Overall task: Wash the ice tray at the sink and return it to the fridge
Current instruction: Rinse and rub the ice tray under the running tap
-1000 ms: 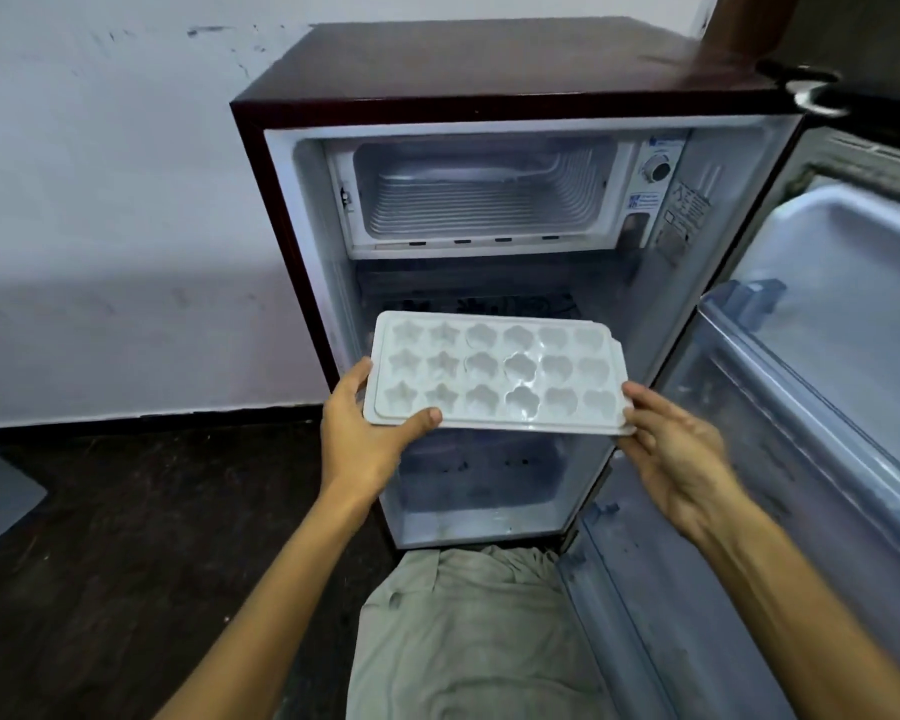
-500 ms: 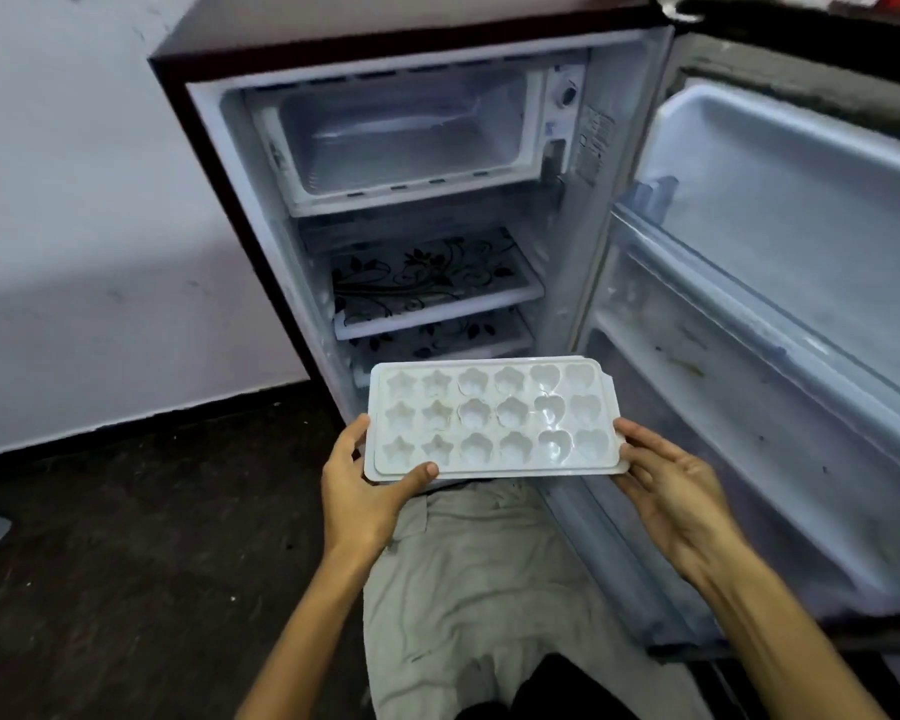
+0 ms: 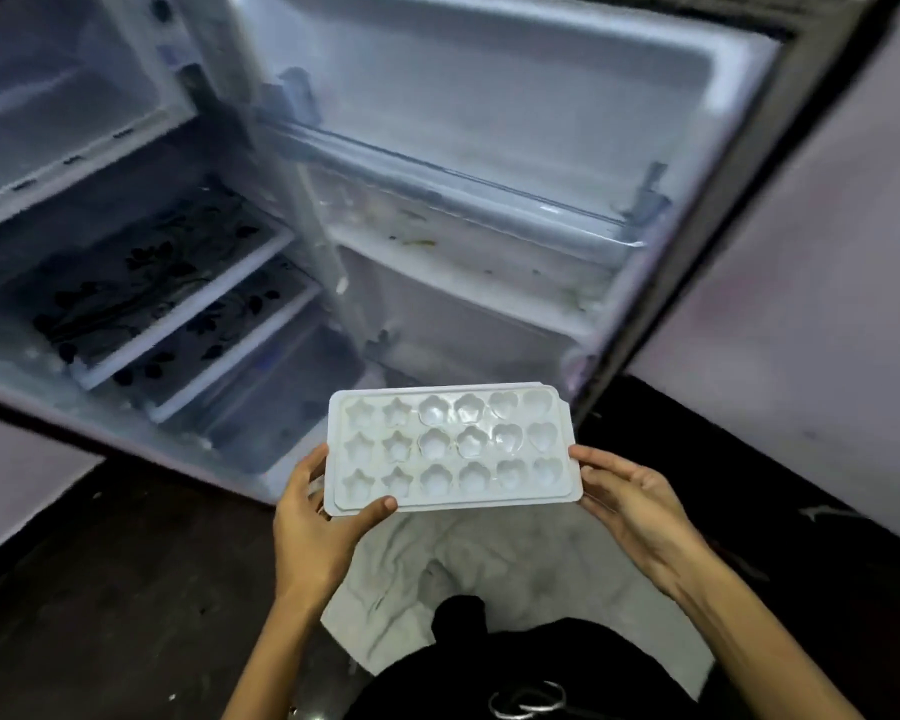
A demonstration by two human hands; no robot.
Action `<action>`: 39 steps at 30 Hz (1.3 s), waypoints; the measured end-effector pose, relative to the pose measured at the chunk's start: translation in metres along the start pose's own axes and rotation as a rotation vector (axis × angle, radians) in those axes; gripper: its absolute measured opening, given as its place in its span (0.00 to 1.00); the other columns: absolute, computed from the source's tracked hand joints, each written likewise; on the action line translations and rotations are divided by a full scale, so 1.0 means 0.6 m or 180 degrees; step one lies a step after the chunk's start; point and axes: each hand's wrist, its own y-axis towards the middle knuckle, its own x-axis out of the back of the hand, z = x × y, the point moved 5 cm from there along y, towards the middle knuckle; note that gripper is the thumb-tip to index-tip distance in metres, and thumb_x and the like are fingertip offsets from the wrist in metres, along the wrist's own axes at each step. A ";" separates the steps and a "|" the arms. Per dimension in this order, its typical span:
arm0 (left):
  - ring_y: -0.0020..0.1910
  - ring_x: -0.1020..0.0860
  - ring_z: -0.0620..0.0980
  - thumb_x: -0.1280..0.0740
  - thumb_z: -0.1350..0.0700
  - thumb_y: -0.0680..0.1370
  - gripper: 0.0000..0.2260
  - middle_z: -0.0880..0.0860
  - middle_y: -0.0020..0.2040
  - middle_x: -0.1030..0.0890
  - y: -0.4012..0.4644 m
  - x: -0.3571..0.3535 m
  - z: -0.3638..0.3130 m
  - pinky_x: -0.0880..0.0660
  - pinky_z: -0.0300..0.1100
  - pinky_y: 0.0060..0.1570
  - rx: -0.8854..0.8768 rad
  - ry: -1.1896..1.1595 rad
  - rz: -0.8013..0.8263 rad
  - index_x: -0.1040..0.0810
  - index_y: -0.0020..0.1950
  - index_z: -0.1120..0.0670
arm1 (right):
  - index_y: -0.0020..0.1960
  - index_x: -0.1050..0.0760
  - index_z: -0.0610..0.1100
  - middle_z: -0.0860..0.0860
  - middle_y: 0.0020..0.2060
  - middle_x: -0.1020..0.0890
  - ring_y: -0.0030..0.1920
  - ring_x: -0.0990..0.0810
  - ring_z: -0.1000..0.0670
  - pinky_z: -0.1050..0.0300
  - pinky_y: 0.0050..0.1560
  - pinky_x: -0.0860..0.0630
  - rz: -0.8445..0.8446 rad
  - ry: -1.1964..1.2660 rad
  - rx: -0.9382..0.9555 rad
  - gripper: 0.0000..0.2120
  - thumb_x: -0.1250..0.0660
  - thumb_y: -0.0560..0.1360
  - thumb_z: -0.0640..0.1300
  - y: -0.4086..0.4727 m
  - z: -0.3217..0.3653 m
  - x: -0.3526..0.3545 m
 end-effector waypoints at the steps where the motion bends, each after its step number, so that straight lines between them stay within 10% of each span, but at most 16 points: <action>1: 0.50 0.23 0.41 0.20 0.65 0.59 0.36 0.39 0.51 0.24 -0.008 -0.020 -0.001 0.25 0.38 0.48 -0.0009 0.0044 0.0139 0.29 0.63 0.52 | 0.50 0.21 0.38 0.48 0.37 0.15 0.36 0.16 0.55 0.66 0.39 0.20 -0.0108 0.0022 0.0031 0.11 0.40 0.76 0.29 -0.015 -0.004 0.030; 6: 0.54 0.23 0.45 0.20 0.63 0.59 0.37 0.49 0.59 0.24 -0.054 -0.140 -0.017 0.27 0.34 0.47 -0.0116 0.0191 0.0889 0.29 0.65 0.54 | 0.51 0.21 0.41 0.47 0.43 0.15 0.41 0.16 0.54 0.65 0.40 0.20 -0.0796 0.0305 0.0273 0.10 0.38 0.76 0.31 -0.103 -0.022 0.181; 25: 0.50 0.23 0.36 0.20 0.62 0.58 0.41 0.40 0.54 0.24 -0.348 -0.511 -0.151 0.27 0.28 0.42 -0.1007 0.0526 0.3107 0.31 0.69 0.56 | 0.56 0.24 0.44 0.47 0.49 0.16 0.48 0.17 0.52 0.63 0.41 0.19 -0.2660 0.1666 0.1047 0.14 0.37 0.75 0.30 -0.469 -0.121 0.531; 30: 0.52 0.21 0.39 0.21 0.56 0.53 0.43 0.44 0.57 0.22 -0.412 -0.610 -0.208 0.22 0.43 0.50 -0.1261 0.0616 0.3788 0.30 0.68 0.56 | 0.55 0.22 0.43 0.48 0.48 0.15 0.47 0.16 0.53 0.63 0.40 0.20 -0.3128 0.1964 0.1333 0.14 0.38 0.75 0.29 -0.534 -0.142 0.572; 39: 0.47 0.22 0.30 0.21 0.58 0.54 0.41 0.39 0.53 0.22 -0.557 -0.846 -0.263 0.26 0.24 0.40 -0.1585 0.0779 0.5249 0.29 0.67 0.55 | 0.53 0.21 0.42 0.48 0.46 0.14 0.44 0.16 0.52 0.64 0.38 0.21 -0.4064 0.2789 0.1700 0.14 0.40 0.75 0.28 -0.592 -0.160 0.647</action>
